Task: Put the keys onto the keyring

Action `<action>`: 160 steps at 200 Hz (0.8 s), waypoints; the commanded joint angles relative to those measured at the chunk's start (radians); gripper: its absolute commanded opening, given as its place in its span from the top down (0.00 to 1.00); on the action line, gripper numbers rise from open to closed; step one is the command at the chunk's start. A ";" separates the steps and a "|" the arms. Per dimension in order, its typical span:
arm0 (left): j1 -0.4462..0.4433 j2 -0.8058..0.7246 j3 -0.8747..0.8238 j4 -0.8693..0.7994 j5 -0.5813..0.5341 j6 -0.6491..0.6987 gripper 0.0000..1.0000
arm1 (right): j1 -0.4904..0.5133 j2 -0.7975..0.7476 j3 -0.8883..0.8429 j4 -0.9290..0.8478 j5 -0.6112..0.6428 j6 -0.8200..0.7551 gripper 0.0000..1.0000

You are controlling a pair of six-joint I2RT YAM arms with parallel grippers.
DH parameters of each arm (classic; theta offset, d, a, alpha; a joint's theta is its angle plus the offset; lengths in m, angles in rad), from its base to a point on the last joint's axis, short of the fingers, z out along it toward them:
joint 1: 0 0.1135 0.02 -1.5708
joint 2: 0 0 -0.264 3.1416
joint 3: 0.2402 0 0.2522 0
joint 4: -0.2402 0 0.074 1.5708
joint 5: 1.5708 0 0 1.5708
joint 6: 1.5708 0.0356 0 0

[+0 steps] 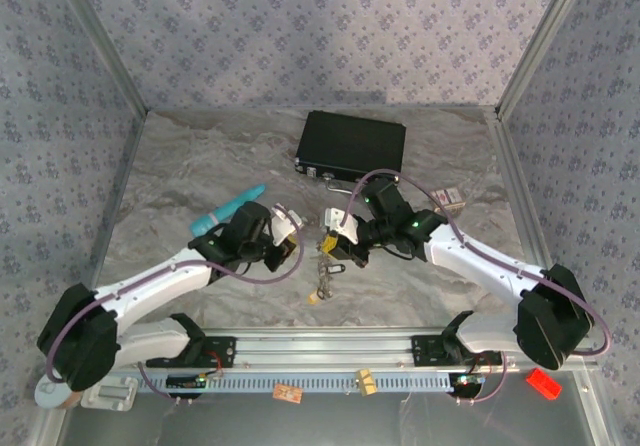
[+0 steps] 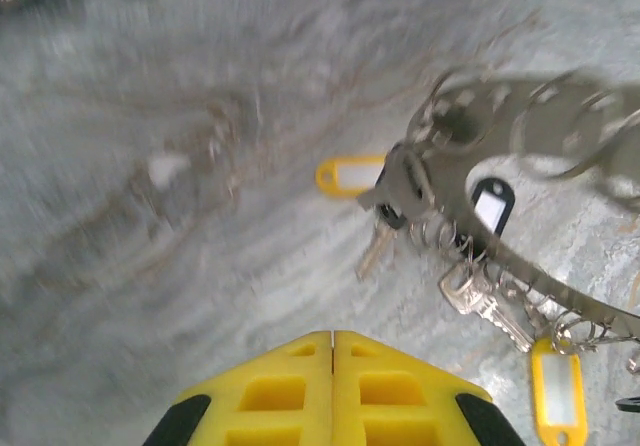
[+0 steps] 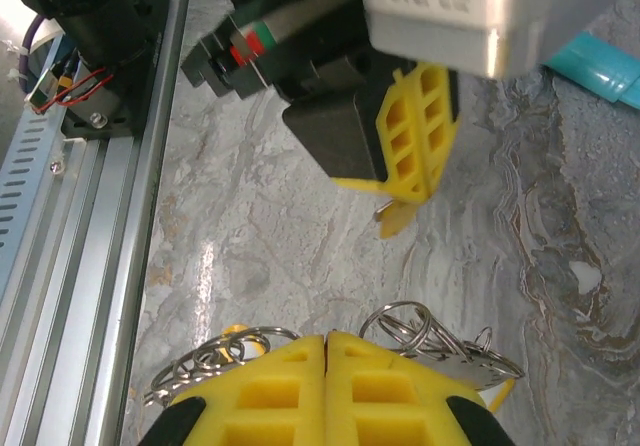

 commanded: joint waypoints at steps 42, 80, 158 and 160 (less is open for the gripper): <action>0.003 0.134 0.008 -0.073 0.004 -0.335 0.98 | 0.020 0.011 0.023 -0.038 0.022 -0.032 1.00; 0.003 0.134 -0.005 -0.068 -0.027 -0.387 0.67 | 0.022 0.011 0.021 -0.040 0.017 -0.034 1.00; 0.002 -0.109 -0.015 -0.045 -0.003 -0.151 0.52 | 0.002 -0.013 -0.014 0.040 -0.047 0.002 1.00; 0.002 -0.119 -0.018 -0.038 0.005 -0.138 0.52 | 0.003 -0.013 -0.016 0.043 -0.048 0.003 1.00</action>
